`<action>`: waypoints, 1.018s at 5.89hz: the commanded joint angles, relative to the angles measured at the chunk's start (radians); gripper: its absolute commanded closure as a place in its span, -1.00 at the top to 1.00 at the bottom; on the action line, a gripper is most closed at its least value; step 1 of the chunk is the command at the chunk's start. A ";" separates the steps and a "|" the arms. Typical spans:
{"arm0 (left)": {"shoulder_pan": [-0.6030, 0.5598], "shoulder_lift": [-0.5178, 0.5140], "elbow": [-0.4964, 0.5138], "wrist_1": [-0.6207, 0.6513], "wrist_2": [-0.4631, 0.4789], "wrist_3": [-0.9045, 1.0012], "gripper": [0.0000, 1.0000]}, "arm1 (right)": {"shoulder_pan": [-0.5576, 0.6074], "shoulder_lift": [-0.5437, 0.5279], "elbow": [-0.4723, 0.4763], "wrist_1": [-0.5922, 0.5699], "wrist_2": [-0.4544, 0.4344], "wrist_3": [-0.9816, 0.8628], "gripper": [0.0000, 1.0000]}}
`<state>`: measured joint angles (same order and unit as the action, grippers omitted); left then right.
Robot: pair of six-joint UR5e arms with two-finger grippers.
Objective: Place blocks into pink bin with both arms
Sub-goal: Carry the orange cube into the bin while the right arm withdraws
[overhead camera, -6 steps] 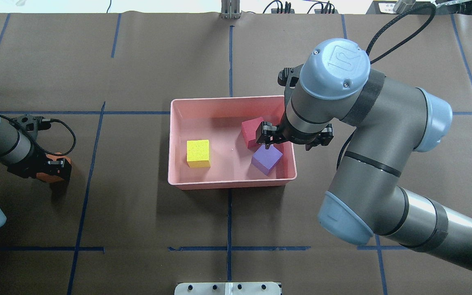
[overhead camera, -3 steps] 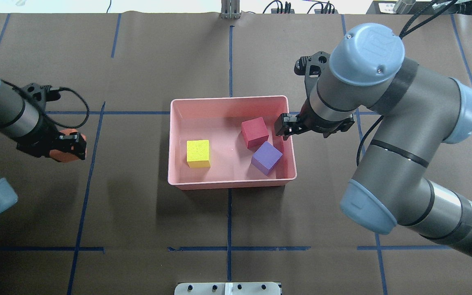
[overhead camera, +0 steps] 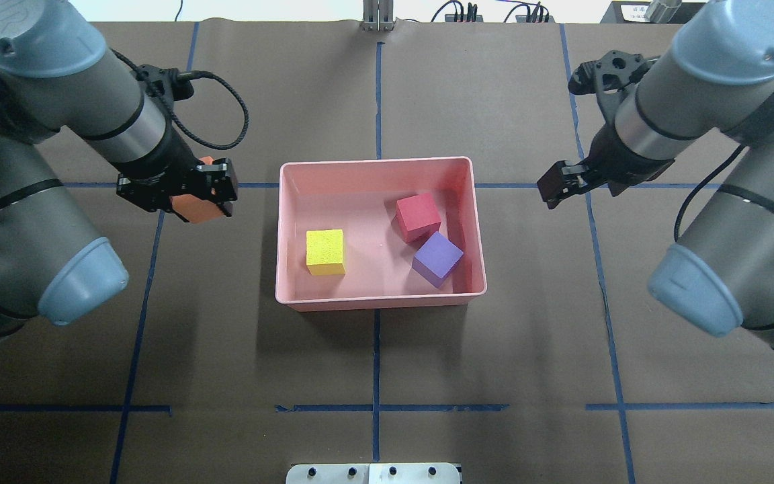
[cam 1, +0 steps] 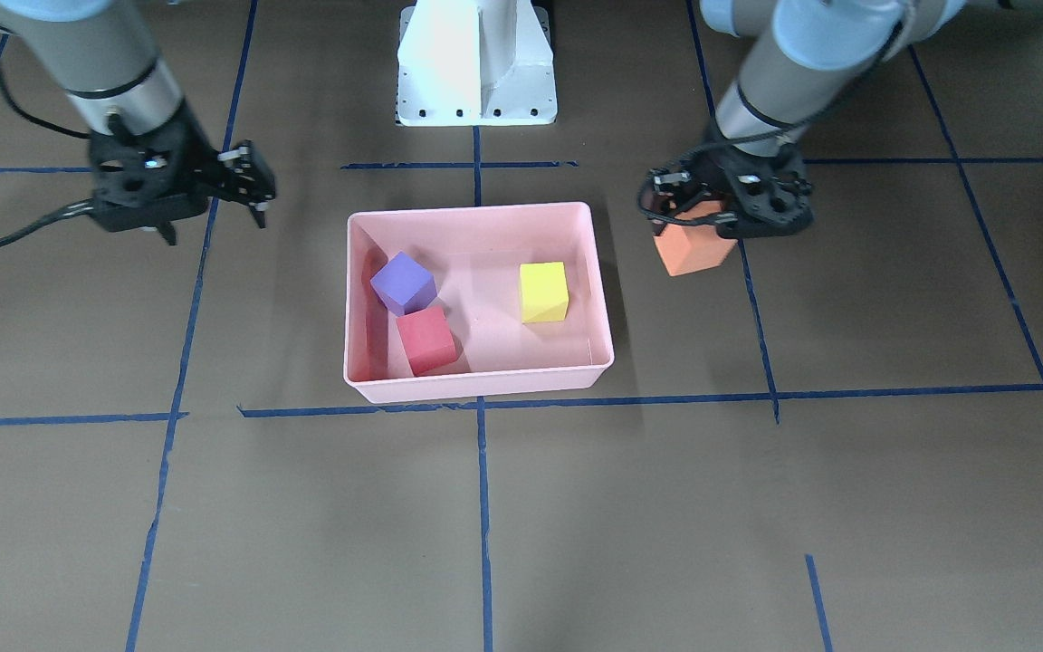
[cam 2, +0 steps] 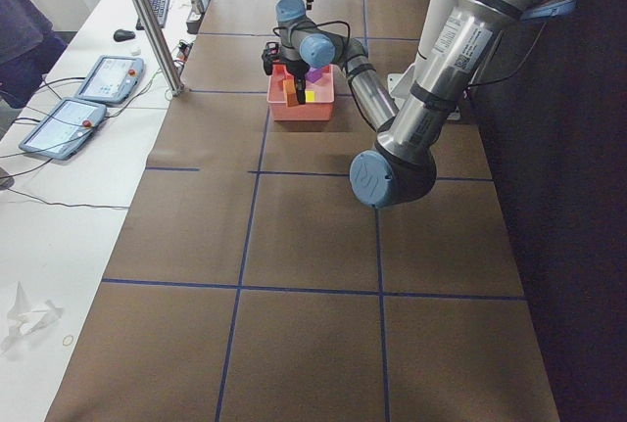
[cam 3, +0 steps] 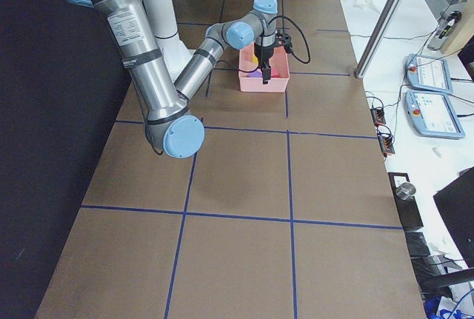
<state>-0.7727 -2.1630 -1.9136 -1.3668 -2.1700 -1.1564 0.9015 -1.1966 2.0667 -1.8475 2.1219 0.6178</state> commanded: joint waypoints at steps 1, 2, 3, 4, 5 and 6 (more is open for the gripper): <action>0.147 -0.226 0.155 0.008 0.132 -0.153 -0.20 | 0.190 -0.133 0.000 -0.009 0.105 -0.323 1.00; 0.180 -0.317 0.254 -0.003 0.163 -0.179 0.47 | 0.264 -0.190 0.000 -0.010 0.137 -0.445 1.00; 0.178 -0.302 0.240 -0.003 0.171 -0.168 0.99 | 0.302 -0.236 0.000 -0.006 0.147 -0.511 1.00; 0.168 -0.219 0.144 0.008 0.164 -0.055 1.00 | 0.362 -0.294 0.000 -0.002 0.171 -0.621 1.00; 0.123 -0.075 0.017 0.009 0.159 0.081 1.00 | 0.413 -0.354 0.001 -0.001 0.181 -0.694 1.00; 0.049 0.004 -0.014 0.011 0.126 0.216 1.00 | 0.463 -0.418 0.000 -0.001 0.184 -0.760 1.00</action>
<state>-0.6678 -2.2419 -1.8774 -1.3578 -2.0223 -1.0587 1.3175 -1.5566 2.0669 -1.8491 2.3000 -0.0770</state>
